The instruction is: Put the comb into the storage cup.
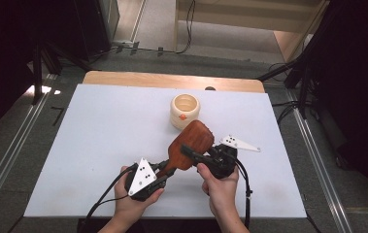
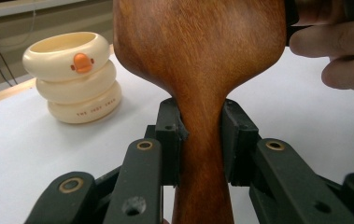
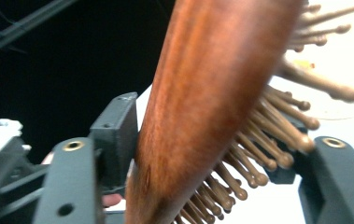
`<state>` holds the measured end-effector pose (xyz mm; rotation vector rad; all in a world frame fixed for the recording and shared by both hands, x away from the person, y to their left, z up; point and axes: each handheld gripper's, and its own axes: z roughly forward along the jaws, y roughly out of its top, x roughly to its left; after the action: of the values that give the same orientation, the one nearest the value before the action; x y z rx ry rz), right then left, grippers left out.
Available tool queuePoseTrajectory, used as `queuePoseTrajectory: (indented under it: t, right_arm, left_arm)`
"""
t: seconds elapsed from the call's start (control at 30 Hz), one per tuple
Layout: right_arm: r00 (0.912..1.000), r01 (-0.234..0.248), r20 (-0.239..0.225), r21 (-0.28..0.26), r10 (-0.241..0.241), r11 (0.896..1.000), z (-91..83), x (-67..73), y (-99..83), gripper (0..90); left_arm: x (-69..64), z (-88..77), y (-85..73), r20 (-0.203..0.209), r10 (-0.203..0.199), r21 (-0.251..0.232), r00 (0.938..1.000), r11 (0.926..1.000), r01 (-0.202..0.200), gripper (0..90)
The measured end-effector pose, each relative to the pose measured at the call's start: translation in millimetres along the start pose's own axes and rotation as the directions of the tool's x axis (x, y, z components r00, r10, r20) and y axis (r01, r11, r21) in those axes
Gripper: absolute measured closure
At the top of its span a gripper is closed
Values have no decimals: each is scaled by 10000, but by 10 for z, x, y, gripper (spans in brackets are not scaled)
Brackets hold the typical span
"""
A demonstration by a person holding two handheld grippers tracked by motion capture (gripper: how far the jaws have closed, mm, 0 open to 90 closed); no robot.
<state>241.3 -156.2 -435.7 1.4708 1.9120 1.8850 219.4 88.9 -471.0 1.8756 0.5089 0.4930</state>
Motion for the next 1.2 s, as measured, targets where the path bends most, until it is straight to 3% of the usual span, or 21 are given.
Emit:
queuePoseTrajectory:
  t: [0.13, 0.27, 0.33, 0.5, 0.6, 0.77, 0.87, 0.97, 1.1, 1.2]
  right_arm:
    - [9989, -116, -457, 12, 117, 9999, -16, -1, -7, 449]
    - [9965, 166, -820, -72, -171, 9998, -55, 36, 8, 505]
    - [9963, 494, -691, -154, -504, 9987, -83, 55, 24, 521]
    - [9948, 812, -587, -276, -827, 9963, -156, 53, 53, 536]
    - [9920, 1206, -343, -318, -1217, 9922, -180, 69, 59, 539]
    - [9887, 1474, -198, -462, -1485, 9880, -208, 78, 70, 540]
    - [9872, 1578, -161, -502, -1588, 9862, -223, 81, 75, 540]
    - [9849, 1722, -66, -535, -1727, 9836, -227, 86, 77, 539]
    - [9824, 1868, 17, -534, -1869, 9810, -226, 87, 76, 540]
    - [9809, 1946, 50, -532, -1946, 9794, -235, 96, 78, 540]
  left_arm:
    - [9, 20, -7, 273, -237, 16, 9993, 9997, 237, 723]
    - [36, 18, 6, 715, -572, -88, 9958, 9983, 579, 698]
    - [56, 7, 9, 809, -712, -82, 9942, 9974, 721, 611]
    - [117, -39, 6, 873, -909, -66, 9920, 9958, 918, 430]
    - [165, -62, -4, 1139, -1290, -86, 9851, 9914, 1308, 322]
    - [264, -158, -47, 1066, -1809, -127, 9777, 9830, 1832, 129]
    - [336, -233, -85, 1067, -2118, -232, 9715, 9763, 2154, 101]
    - [396, -290, -105, 902, -2236, -233, 9705, 9737, 2265, 15]
    - [491, -377, -139, 895, -2361, -373, 9676, 9700, 2401, 0]
    - [553, -431, -168, 646, -2403, -404, 9686, 9692, 2431, 0]
